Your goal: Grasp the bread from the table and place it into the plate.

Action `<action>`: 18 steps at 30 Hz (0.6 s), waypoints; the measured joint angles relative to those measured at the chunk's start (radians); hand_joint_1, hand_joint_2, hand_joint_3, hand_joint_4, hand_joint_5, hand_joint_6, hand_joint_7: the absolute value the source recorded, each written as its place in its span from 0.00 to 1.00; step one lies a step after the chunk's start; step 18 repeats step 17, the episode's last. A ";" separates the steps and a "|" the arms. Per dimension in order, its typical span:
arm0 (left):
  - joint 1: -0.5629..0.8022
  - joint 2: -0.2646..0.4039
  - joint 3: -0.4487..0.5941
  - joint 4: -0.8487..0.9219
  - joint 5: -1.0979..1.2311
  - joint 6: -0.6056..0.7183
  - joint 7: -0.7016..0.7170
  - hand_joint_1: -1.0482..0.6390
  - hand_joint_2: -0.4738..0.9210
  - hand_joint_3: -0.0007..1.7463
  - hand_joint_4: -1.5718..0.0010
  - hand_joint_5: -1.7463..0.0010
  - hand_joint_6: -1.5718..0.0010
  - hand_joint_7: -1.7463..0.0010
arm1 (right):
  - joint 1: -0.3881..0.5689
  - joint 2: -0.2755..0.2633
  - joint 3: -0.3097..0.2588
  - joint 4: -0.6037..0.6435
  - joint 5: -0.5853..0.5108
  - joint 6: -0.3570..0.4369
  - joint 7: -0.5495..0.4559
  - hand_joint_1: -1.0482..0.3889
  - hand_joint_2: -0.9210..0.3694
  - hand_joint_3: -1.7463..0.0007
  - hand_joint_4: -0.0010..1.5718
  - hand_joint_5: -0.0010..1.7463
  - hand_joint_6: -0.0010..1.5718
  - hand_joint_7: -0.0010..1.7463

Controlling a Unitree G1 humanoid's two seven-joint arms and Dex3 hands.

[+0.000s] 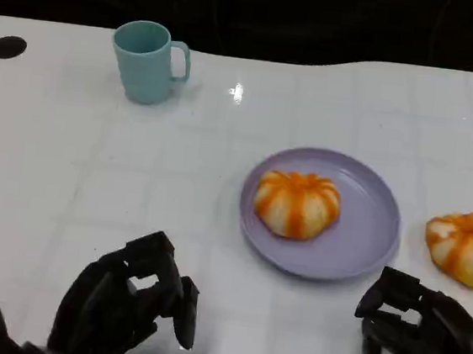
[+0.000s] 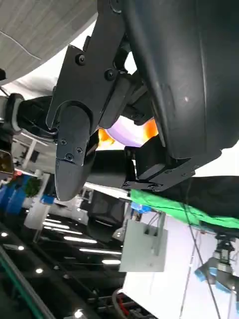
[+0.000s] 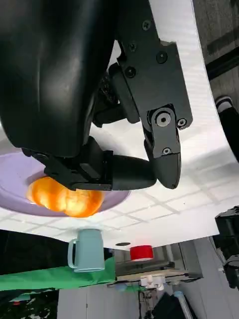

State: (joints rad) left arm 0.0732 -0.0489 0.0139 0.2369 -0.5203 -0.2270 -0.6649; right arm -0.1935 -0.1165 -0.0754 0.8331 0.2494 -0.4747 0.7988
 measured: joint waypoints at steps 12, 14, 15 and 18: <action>0.006 0.000 0.021 0.000 -0.007 0.031 -0.011 0.20 1.00 0.11 0.39 0.00 0.47 0.06 | 0.026 -0.003 0.000 -0.072 0.003 0.057 -0.010 0.33 0.00 0.85 0.44 1.00 0.45 0.79; 0.006 0.000 0.025 -0.002 -0.008 0.036 -0.011 0.20 1.00 0.11 0.39 0.00 0.47 0.06 | 0.032 -0.003 0.000 -0.082 0.004 0.062 -0.010 0.33 0.00 0.85 0.44 1.00 0.45 0.79; 0.007 0.000 0.026 -0.004 -0.008 0.042 -0.011 0.20 1.00 0.11 0.39 0.00 0.47 0.06 | 0.035 -0.003 0.000 -0.084 0.005 0.062 -0.010 0.33 0.00 0.85 0.44 1.00 0.45 0.79; 0.009 0.000 0.026 -0.008 -0.008 0.052 -0.011 0.19 1.00 0.11 0.40 0.00 0.48 0.06 | 0.038 -0.003 -0.001 -0.086 0.006 0.059 -0.009 0.37 0.00 0.85 0.43 1.00 0.43 0.79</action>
